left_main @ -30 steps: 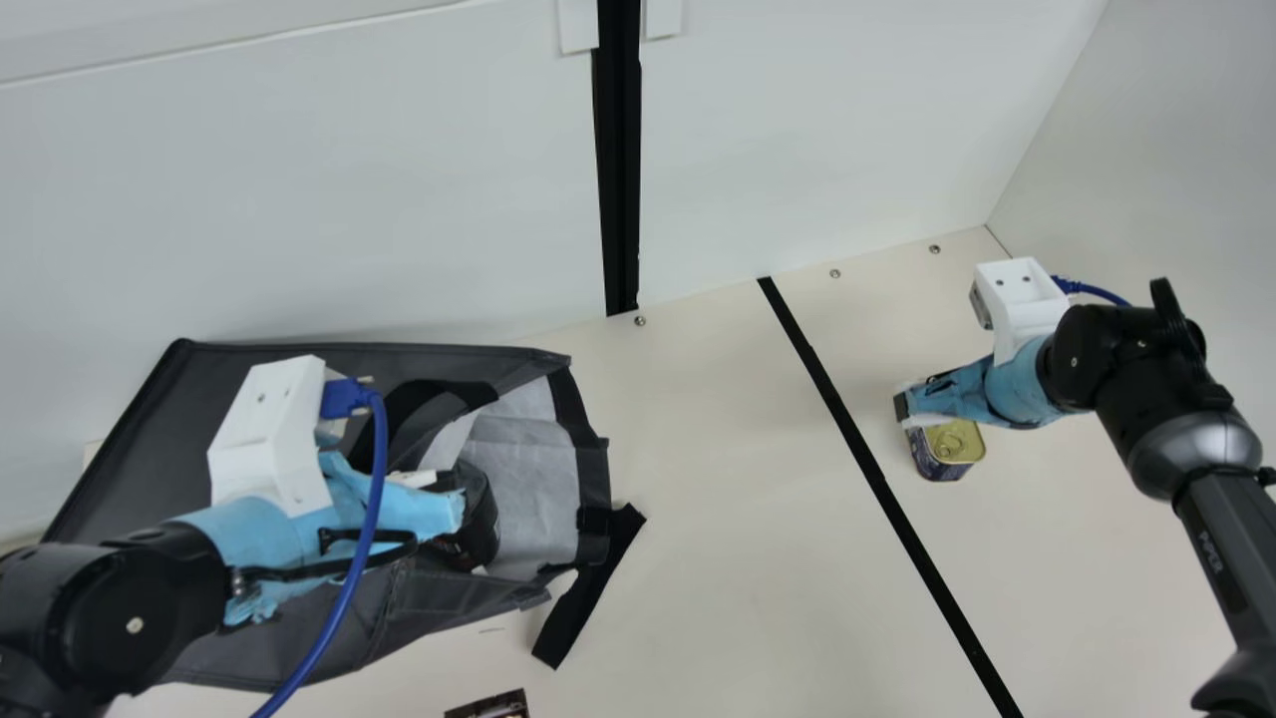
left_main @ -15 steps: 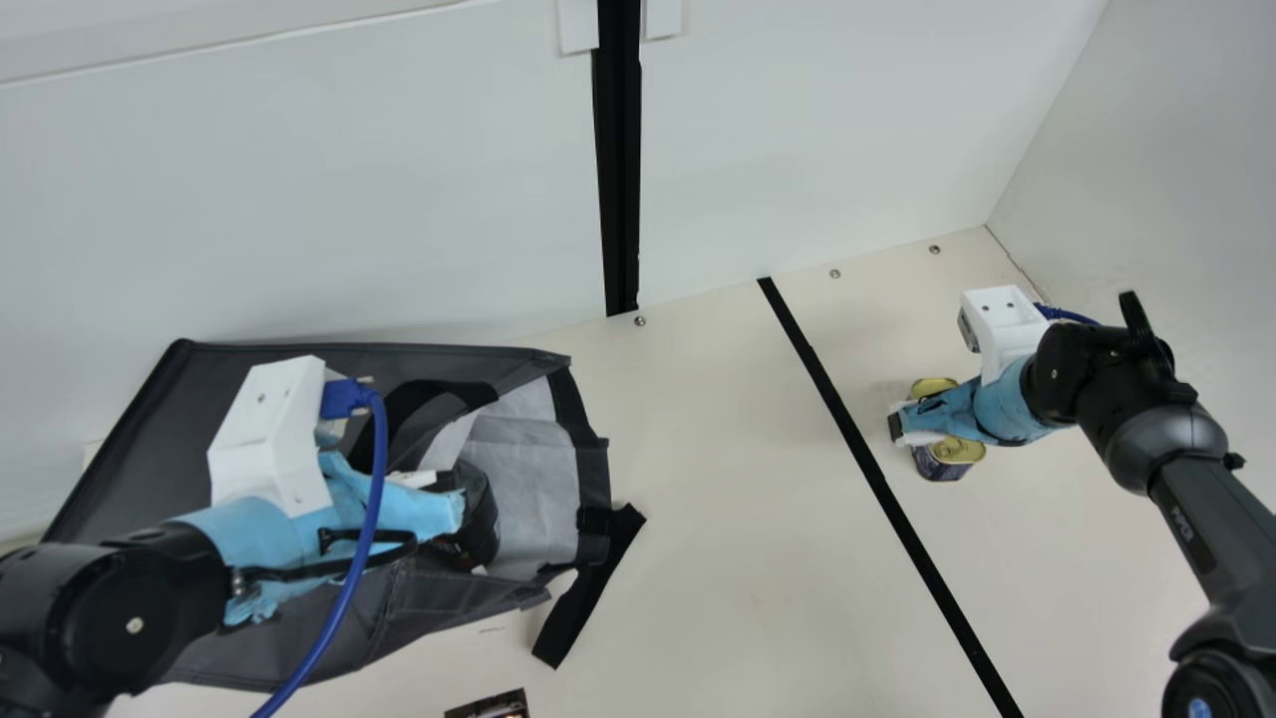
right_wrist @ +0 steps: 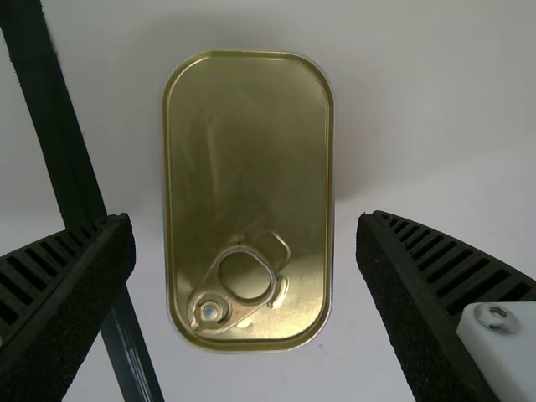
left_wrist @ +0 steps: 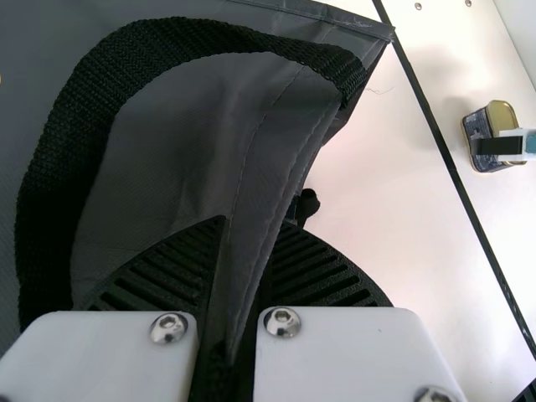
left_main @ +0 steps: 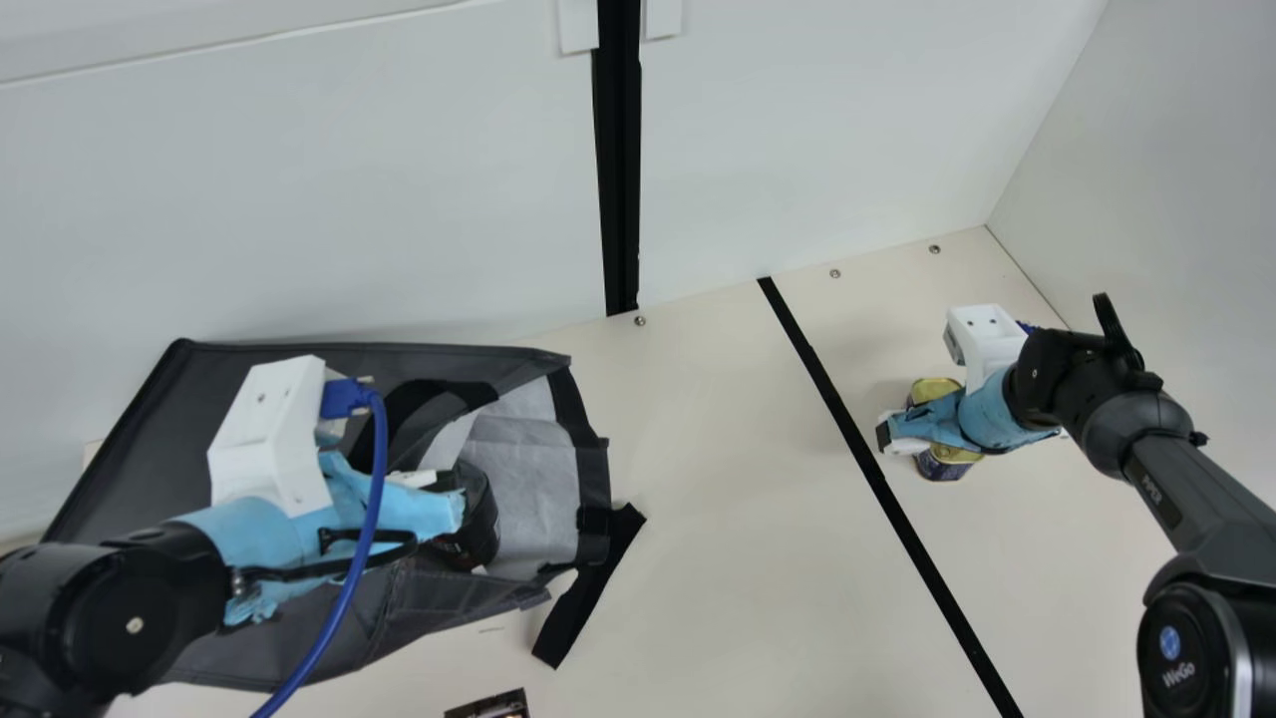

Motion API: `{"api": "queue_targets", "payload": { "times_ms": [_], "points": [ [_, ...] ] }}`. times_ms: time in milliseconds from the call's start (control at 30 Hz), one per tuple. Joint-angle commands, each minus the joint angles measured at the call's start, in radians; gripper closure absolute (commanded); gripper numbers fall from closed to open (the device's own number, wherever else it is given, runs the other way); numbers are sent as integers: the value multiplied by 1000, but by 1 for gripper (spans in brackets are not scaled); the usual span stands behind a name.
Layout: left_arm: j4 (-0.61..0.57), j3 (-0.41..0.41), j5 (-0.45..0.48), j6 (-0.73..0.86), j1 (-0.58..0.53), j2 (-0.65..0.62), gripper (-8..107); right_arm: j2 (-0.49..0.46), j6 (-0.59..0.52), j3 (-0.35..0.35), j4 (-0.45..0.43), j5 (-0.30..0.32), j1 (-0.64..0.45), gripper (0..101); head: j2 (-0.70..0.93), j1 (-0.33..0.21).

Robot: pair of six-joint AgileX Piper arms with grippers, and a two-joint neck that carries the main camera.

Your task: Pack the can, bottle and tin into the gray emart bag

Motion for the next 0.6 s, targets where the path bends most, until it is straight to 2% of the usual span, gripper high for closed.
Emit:
{"api": "queue_targets", "payload": {
  "times_ms": [0,400,433,567],
  "points": [
    [0,0,0,0,0,0,89,10,-7,1,7,-2,-2,17,-1,-23],
    [0,0,0,0,0,0,89,34,-60,10,56,-24,-23,97,-1,-23],
    [0,0,0,0,0,0,89,33,-64,10,60,-24,-24,101,-1,-23],
    [0,0,0,0,0,0,89,20,-79,8,74,-24,-25,101,-1,-23]
  ]
}}
